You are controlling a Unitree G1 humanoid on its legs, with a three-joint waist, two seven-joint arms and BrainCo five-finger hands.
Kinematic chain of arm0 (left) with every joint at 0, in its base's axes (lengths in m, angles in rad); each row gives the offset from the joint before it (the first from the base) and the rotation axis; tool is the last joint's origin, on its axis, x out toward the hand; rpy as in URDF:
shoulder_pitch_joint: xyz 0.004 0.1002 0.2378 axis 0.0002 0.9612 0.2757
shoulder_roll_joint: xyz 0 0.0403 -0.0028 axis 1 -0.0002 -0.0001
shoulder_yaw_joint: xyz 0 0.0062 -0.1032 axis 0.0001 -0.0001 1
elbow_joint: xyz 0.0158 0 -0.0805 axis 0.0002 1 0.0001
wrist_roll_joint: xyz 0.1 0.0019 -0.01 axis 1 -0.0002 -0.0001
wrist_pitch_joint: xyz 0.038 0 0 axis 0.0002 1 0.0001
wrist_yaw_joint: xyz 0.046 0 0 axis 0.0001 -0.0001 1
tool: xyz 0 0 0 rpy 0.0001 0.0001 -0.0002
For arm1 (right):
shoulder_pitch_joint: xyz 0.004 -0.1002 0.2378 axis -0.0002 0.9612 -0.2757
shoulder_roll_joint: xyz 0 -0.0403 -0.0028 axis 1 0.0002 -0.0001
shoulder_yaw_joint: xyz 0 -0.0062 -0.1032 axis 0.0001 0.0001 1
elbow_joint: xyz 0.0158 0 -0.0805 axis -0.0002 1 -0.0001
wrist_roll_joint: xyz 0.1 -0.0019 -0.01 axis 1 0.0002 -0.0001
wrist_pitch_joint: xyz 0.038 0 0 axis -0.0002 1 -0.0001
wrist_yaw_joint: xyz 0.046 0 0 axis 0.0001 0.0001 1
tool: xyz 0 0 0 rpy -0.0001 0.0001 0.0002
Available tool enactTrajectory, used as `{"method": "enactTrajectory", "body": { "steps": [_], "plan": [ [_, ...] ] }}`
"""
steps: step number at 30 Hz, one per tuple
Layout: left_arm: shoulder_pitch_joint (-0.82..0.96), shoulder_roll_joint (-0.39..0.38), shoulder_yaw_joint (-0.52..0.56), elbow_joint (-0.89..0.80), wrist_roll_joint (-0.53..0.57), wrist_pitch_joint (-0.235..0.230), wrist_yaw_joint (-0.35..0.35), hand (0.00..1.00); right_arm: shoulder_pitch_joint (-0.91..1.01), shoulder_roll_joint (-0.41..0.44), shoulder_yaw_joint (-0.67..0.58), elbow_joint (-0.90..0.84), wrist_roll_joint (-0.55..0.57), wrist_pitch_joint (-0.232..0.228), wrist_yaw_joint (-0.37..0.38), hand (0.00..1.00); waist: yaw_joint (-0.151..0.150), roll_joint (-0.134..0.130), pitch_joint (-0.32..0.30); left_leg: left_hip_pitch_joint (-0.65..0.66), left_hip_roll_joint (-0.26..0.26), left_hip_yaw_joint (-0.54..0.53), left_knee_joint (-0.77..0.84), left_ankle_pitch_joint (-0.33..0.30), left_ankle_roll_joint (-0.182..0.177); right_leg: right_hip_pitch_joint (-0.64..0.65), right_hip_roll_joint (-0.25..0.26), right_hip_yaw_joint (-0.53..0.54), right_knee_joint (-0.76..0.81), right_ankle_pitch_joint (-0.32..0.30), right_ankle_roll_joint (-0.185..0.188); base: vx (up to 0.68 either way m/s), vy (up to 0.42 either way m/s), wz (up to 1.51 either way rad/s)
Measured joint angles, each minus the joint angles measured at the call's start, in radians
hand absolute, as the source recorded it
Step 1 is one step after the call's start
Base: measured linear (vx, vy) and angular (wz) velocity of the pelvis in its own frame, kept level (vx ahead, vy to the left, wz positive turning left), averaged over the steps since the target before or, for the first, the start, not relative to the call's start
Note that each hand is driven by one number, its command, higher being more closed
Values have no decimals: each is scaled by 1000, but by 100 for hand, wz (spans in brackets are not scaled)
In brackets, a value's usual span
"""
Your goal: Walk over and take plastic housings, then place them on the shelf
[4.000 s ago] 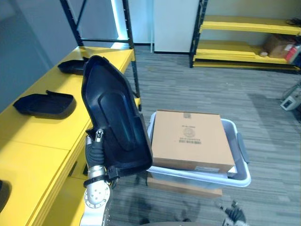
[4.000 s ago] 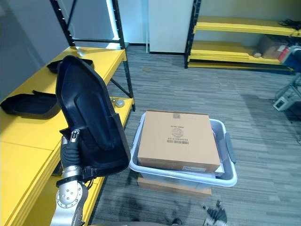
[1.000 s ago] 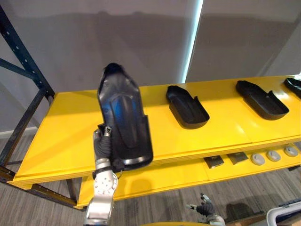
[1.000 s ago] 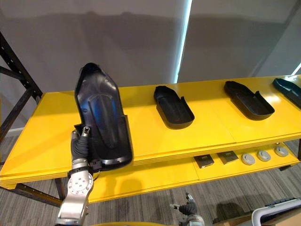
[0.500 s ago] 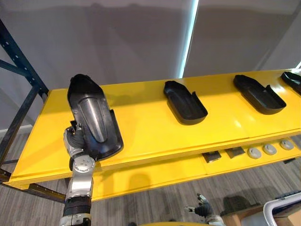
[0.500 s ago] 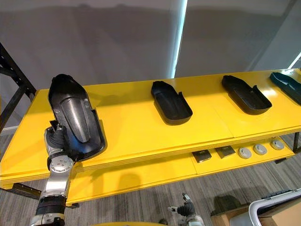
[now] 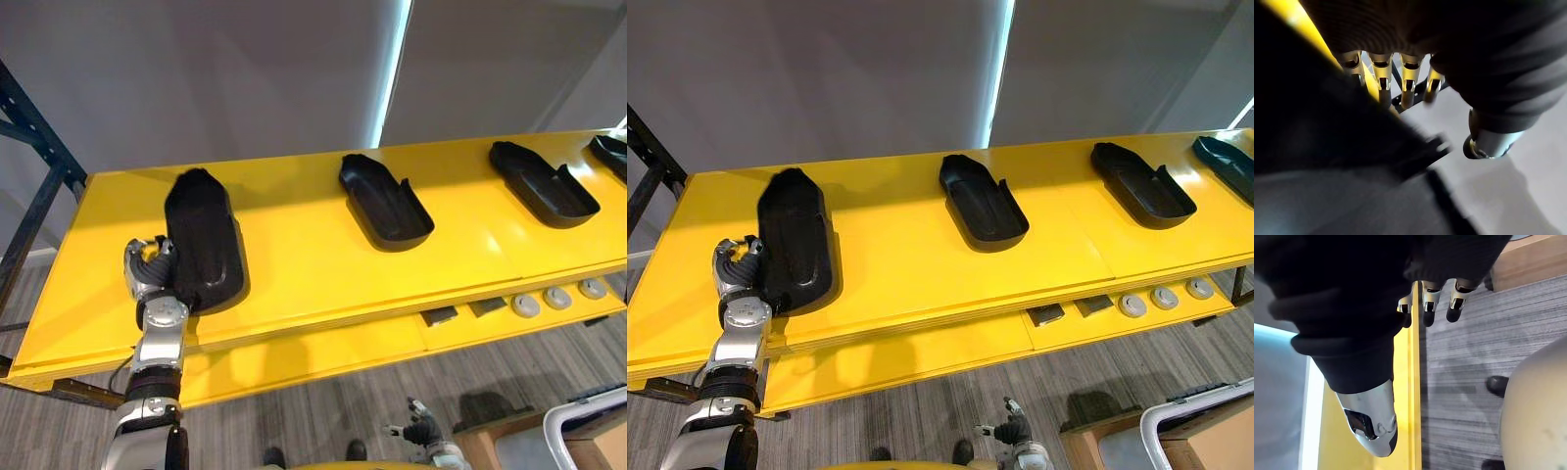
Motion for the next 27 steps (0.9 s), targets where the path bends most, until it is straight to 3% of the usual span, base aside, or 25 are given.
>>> {"method": "enactTrajectory", "body": {
  "steps": [4,9,16,17,22,25,27],
  "plan": [
    [0,-61,1,-90,-47,-31,55,0,-2,0,-1,0,-5,0,-3,0,2,0,3,-8,-1,-13,0,0,0,-3,-1,-10,0,0,0,18,-1,7],
    [8,-85,-35,-254,-44,-66,99,0,-3,0,-1,5,-5,-1,-3,0,3,0,4,-4,-1,-27,0,2,2,8,-1,-22,0,-1,-2,-1,0,8],
    [177,-110,-155,-539,73,-131,75,0,-14,0,-2,25,-4,-5,-4,0,3,1,5,2,-2,-31,0,3,4,14,-2,-26,3,-1,-2,-4,1,1],
    [231,-125,-176,-593,107,-132,66,100,-14,0,-2,33,-3,-10,-4,0,3,2,6,2,0,-34,0,3,4,16,-6,-25,3,-2,-2,-8,13,3],
    [488,-156,-283,-773,271,-159,3,100,-14,0,-15,46,-1,-19,-4,0,7,3,9,-4,6,-52,0,2,3,26,-10,-34,3,-7,6,-10,4,10],
    [554,-168,-287,-779,328,-167,-31,100,-13,3,-21,56,-1,-20,-4,0,31,5,11,6,1,-50,0,2,3,30,-11,-36,14,-13,13,1,3,4],
    [588,-168,-288,-778,339,-175,-39,100,-13,3,-20,58,-2,-20,-4,0,32,2,10,12,0,-57,0,2,3,37,-14,-42,21,-21,22,-10,18,10]
  ]
}}
